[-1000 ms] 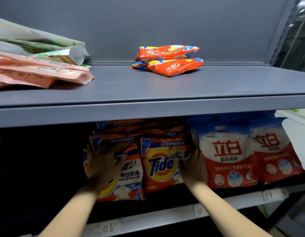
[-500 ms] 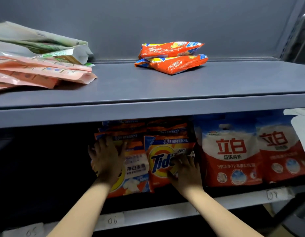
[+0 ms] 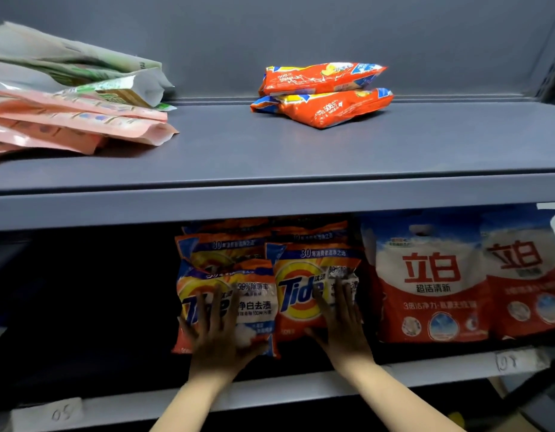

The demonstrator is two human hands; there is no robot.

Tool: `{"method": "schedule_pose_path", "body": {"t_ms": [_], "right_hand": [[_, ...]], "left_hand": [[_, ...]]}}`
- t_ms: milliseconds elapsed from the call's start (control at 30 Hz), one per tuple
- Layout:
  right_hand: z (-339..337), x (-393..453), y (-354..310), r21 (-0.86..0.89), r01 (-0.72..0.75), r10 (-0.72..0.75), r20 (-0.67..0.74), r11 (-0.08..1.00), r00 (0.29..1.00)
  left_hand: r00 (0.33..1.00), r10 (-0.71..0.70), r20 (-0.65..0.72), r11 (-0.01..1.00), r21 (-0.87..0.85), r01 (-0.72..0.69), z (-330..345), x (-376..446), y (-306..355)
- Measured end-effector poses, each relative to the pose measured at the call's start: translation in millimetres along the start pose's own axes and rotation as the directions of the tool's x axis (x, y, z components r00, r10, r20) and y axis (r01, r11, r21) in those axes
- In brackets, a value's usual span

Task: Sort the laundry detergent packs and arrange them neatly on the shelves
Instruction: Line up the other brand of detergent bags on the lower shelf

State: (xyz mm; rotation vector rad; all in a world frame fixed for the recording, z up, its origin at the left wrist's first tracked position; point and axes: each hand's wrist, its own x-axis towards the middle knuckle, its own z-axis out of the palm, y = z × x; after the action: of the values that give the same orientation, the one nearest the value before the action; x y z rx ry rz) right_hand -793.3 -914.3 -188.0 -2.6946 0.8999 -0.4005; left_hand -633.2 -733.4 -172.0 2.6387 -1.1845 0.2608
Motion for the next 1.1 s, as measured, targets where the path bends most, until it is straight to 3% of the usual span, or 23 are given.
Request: {"method": "schedule_pose_path", "body": {"t_ms": [400,633,767,1033,1100], "right_hand": [[-2.5,5.3,-4.3,-0.014,-0.050,0.049,-0.039,0.999,0.998],[-31.4,5.8,-12.3,0.042,-0.135,0.126,0.164,0.990,0.978],[-55.4,6.0,-17.9,0.091,-0.116,0.091,0.244,0.989,0.965],[-108.2,-18.1,-27.1,0.093,-0.028,0.009,0.195,0.995,0.981],[-128.9,-28.3,-32.7,0.062,-0.014,0.004,0.163,0.998,0.987]], "left_hand": [[0.999,0.008,0.043,0.996,-0.091,-0.004,4.9,22.7,-8.0],[0.996,-0.073,0.053,0.995,-0.068,0.077,-3.5,14.8,12.2],[0.989,-0.102,0.104,0.990,-0.086,0.111,-20.7,13.1,25.5],[0.992,-0.088,0.087,0.989,-0.110,0.097,-66.2,-5.0,60.8],[0.996,-0.087,0.023,0.987,-0.133,0.089,-86.5,-12.9,76.6]]}}
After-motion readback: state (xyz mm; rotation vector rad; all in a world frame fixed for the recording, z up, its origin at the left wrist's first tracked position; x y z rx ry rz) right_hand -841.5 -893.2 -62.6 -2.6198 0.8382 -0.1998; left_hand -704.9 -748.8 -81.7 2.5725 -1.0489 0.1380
